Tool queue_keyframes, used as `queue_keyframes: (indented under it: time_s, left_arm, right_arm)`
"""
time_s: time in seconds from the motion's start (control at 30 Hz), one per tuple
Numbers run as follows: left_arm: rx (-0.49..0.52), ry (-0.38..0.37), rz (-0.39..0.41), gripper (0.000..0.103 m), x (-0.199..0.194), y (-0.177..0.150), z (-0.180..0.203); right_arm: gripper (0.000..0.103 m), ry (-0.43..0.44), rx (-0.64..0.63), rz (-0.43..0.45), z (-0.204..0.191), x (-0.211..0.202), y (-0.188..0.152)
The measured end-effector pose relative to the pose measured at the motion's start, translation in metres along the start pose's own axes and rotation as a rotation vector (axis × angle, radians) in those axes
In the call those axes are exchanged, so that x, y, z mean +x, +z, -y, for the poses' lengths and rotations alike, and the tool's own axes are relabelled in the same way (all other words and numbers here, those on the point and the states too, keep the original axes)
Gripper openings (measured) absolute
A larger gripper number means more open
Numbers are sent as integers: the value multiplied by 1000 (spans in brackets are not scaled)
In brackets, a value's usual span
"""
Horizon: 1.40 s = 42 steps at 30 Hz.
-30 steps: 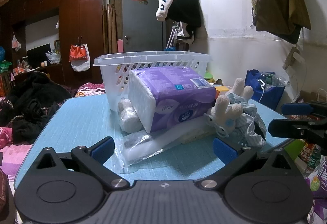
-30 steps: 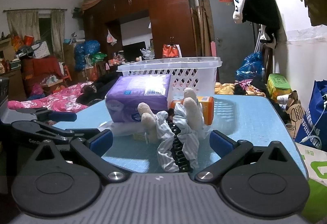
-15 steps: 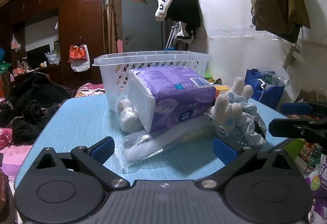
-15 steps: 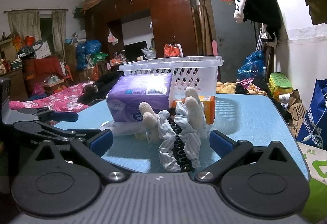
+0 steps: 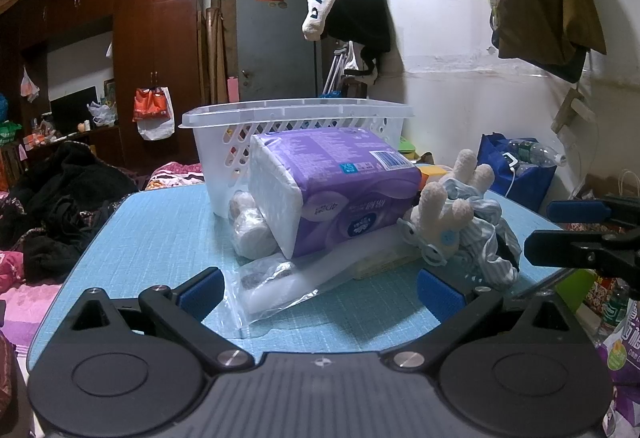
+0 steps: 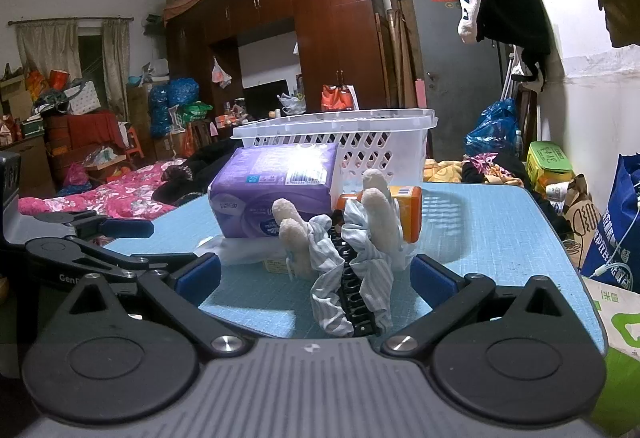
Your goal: Organize objects
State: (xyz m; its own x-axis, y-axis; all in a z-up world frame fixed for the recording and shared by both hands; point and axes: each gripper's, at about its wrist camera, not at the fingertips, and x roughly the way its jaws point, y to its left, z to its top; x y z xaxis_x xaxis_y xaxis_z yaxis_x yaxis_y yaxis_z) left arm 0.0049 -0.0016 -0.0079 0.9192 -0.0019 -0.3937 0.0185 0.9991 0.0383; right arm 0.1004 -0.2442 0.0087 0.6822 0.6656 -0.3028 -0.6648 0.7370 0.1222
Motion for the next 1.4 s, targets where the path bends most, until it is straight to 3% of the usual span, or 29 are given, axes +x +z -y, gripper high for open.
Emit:
queue_keyframes:
  time_s: [0.47,0.57,0.7,0.83,0.97,1.07,1.13,1.2,1.4]
  left_arm:
    - [2,2,2,103,0,0,0]
    - [6,24,61,103,-6,1,0]
    - [2,51,114,103,-11,5,-5]
    - [20,83,125,103,0,10,-10]
    - [1,40,104,103,17,16,-20]
    - [-52,-6,85,103,28,21,-36]
    - [-62,-15,102,103,31,21,-42]
    - [-39,-7,122,103,33,23,-44]
    - [53,-48,128,99,43,28,-38]
  right_arm:
    - [103,3,-2,0,0,0,-1]
    - [103,16,-5,14,1,0,-2]
    - [103,56,-2,57,4,2,1]
    - [103,36,-24,144,6,10,11]
    - [103,39,-48,198,8,26,27]
    - [102,76,-64,163,6,45,38]
    - [94,100,-94,123,2,58,41]
    - [87,100,-131,91,-3,69,41]
    - [85,134,-217,33,-5,75,30]
